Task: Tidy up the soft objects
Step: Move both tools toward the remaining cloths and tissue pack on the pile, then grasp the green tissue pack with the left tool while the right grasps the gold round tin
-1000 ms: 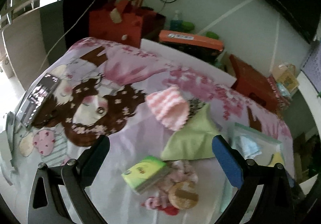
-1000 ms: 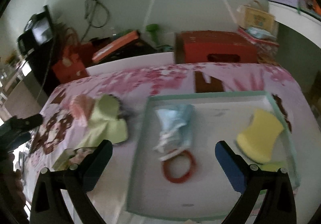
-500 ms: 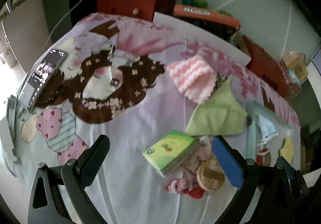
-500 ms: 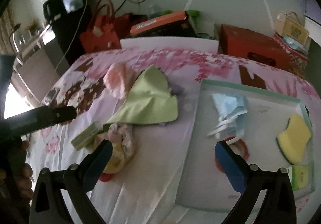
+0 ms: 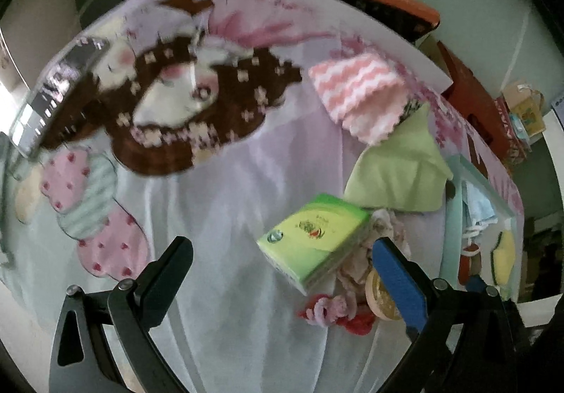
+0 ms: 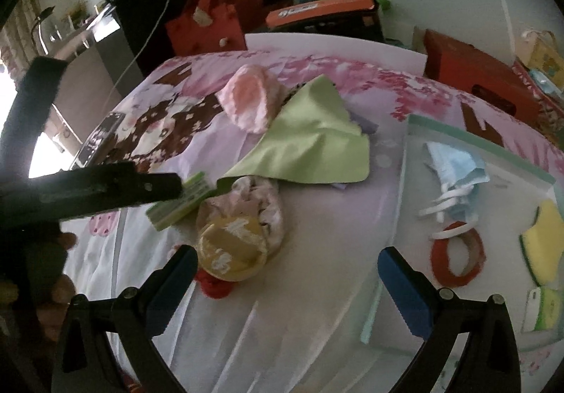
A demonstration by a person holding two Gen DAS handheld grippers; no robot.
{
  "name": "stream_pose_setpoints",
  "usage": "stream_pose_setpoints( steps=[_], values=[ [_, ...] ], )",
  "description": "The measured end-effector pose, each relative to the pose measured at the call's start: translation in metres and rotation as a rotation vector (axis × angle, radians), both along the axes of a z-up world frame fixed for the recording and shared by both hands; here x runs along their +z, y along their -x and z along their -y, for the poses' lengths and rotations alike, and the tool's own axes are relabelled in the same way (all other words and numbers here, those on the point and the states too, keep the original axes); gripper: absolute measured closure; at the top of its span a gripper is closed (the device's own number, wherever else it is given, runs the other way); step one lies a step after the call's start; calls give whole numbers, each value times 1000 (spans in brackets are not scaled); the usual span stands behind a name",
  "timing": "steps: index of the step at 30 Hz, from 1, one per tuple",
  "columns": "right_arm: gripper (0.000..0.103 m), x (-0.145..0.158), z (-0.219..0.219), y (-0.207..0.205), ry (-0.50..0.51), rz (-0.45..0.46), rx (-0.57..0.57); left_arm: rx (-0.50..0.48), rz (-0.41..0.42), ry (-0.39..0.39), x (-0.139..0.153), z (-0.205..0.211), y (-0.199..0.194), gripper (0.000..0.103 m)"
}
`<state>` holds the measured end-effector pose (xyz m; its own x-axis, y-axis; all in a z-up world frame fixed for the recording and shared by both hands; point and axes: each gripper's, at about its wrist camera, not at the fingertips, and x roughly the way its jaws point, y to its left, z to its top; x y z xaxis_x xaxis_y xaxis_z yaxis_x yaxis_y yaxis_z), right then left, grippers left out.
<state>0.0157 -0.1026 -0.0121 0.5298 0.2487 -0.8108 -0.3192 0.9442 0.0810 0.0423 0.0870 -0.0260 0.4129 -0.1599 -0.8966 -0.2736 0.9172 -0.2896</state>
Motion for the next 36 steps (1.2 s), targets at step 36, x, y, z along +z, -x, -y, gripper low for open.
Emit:
stream_pose_setpoints(
  steps=[36],
  values=[
    [0, -27, -21, -7, 10, -105, 32, -63, -31, 51, -26, 11, -24, 22]
  ],
)
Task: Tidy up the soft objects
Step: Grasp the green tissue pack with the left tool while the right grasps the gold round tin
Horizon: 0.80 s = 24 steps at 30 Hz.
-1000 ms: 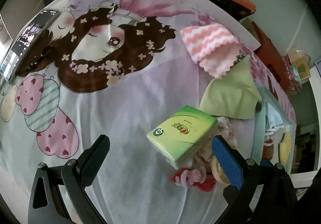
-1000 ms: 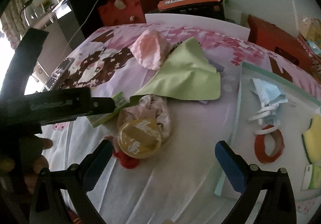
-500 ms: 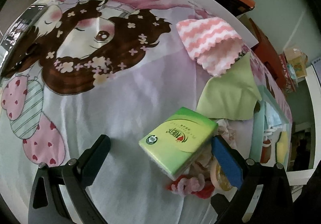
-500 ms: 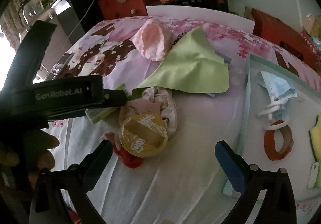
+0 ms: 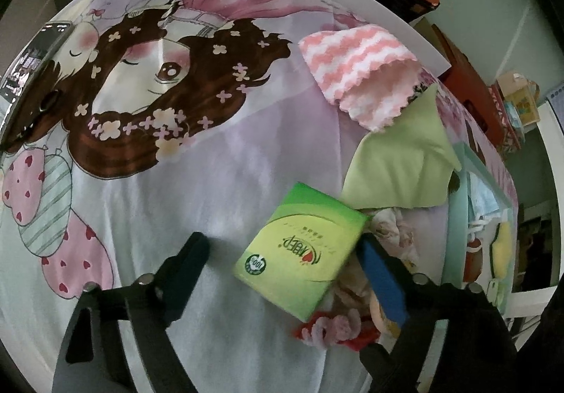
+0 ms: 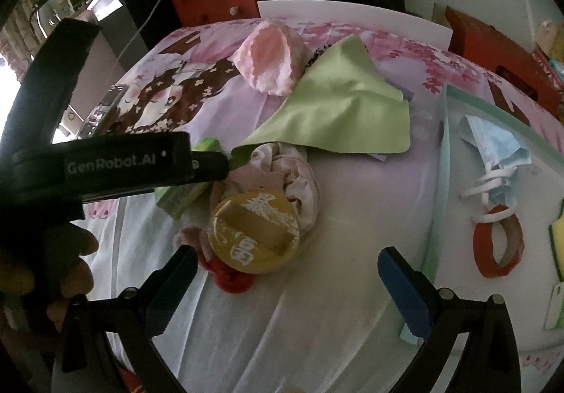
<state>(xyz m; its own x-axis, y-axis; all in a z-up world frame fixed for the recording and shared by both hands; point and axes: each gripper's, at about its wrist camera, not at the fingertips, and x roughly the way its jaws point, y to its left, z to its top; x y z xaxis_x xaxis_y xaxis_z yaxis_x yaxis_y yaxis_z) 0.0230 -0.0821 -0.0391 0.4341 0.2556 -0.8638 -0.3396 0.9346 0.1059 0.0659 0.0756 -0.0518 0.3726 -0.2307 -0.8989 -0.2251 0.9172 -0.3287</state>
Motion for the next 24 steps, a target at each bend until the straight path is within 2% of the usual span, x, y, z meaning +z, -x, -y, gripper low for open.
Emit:
stream_pose_setpoints(
  steps=[5, 7, 18, 24],
  values=[
    [0, -2, 0, -2, 5, -9, -8, -19, 4, -1, 2, 2, 2, 38],
    [0, -2, 0, -2, 5, -10, -10, -25, 3, -7, 2, 4, 1, 41],
    [0, -3, 2, -4, -3, -14, -26, -23, 15, -16, 2, 2, 1, 46],
    [0, 0, 4, -7, -36, -5, -46, 15, 12, -88, 6, -7, 5, 46]
  ],
)
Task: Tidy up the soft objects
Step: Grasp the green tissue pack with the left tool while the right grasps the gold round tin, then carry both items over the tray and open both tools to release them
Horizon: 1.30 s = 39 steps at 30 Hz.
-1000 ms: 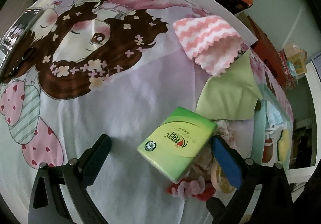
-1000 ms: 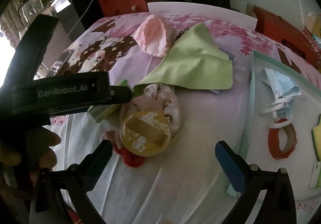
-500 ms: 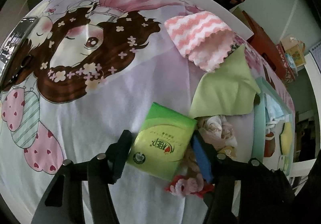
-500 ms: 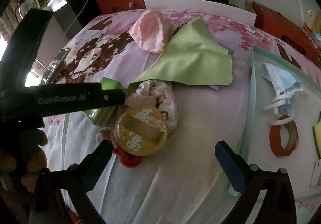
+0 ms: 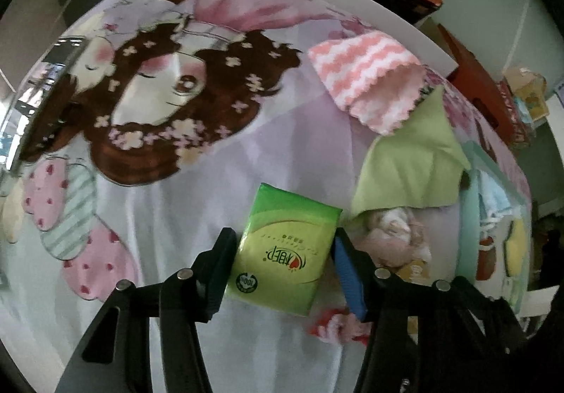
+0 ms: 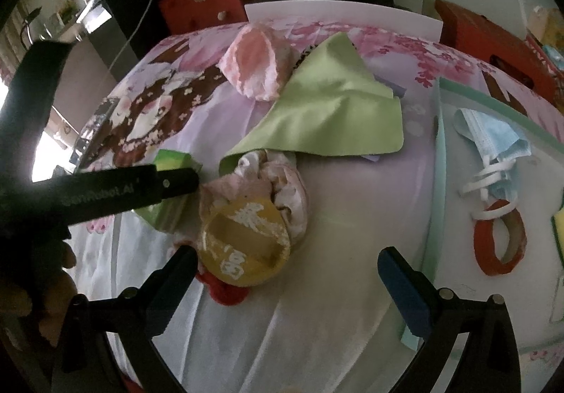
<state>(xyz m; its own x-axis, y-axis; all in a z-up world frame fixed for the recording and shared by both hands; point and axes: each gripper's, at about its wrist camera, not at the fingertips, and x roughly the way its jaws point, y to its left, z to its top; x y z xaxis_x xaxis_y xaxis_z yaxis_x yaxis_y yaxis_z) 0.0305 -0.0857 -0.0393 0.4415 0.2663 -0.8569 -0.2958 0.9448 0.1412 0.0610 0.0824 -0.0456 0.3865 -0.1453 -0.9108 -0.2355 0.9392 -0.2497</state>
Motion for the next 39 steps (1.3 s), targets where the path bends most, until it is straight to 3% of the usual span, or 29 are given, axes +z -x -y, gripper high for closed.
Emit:
stream_pose_setpoints(
  steps=[5, 7, 18, 28, 39],
  values=[
    [0, 3, -6, 2, 3, 30, 16, 19, 3, -4, 2, -8, 2, 46],
    [5, 3, -9, 3, 2, 36, 29, 17, 1, -5, 2, -9, 2, 46],
    [49, 1, -12, 5, -10, 34, 62, 15, -1, -8, 2, -7, 2, 46],
    [50, 7, -10, 8, -16, 46, 68, 26, 23, -8, 9, -9, 5, 46],
    [50, 34, 7, 12, -47, 131, 28, 45, 174, -84, 57, -2, 16, 46]
  ],
)
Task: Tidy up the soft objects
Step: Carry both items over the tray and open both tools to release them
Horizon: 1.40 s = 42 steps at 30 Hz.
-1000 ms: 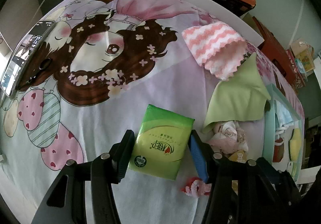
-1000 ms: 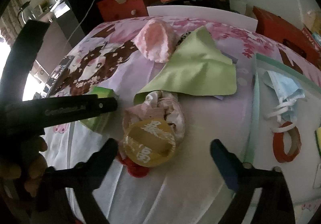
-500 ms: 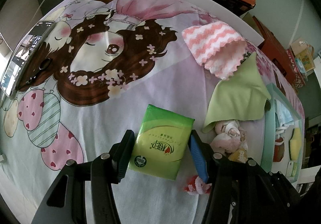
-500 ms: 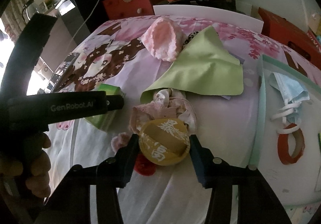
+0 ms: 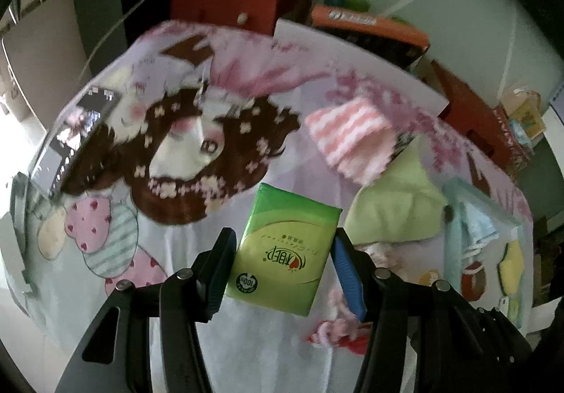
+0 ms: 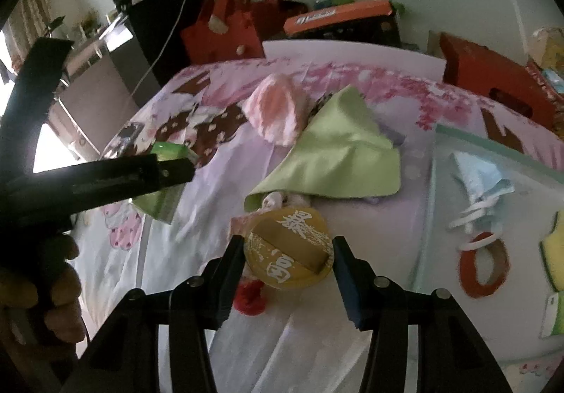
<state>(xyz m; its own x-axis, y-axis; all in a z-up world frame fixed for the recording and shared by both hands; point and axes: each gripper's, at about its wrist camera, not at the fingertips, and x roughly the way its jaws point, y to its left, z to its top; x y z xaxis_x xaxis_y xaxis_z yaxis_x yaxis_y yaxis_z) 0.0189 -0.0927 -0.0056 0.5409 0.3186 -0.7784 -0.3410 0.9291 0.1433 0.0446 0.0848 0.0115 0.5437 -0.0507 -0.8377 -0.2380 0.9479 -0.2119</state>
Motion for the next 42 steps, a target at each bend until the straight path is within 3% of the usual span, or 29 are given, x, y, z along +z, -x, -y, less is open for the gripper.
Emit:
stream_pose_setpoints(
  steps=[7, 15, 27, 35, 42],
  values=[
    [50, 13, 41, -9, -2, 29, -128, -67, 43, 1, 15, 34, -1, 46],
    [50, 21, 104, -14, -4, 51, -306, -230, 68, 38, 21, 97, -4, 46],
    [50, 23, 193, -9, -32, 44, -543, -422, 79, -5, 15, 168, -5, 46],
    [50, 22, 228, 1, -54, 29, -634, -583, 53, -29, 2, 220, 3, 46],
    [50, 21, 234, 3, -62, 21, -648, -625, -3, -58, -15, 240, 3, 46]
  ],
)
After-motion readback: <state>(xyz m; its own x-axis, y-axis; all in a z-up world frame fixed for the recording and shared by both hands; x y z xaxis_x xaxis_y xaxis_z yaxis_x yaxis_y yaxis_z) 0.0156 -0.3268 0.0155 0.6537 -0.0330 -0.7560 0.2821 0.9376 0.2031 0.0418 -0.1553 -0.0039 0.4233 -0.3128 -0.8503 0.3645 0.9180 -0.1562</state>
